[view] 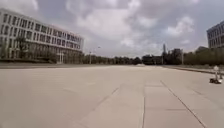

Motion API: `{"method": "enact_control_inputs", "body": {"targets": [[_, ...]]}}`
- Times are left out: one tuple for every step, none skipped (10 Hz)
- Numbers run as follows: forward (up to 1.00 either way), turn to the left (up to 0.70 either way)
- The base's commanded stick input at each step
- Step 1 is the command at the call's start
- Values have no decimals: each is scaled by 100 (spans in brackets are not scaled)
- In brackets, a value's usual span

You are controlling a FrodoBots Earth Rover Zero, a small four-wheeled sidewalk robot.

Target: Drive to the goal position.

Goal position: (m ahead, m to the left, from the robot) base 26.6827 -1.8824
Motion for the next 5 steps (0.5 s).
{"method": "enact_control_inputs", "body": {"targets": [[50,-2],[50,-2],[50,-2],[50,-2],[50,-2]]}}
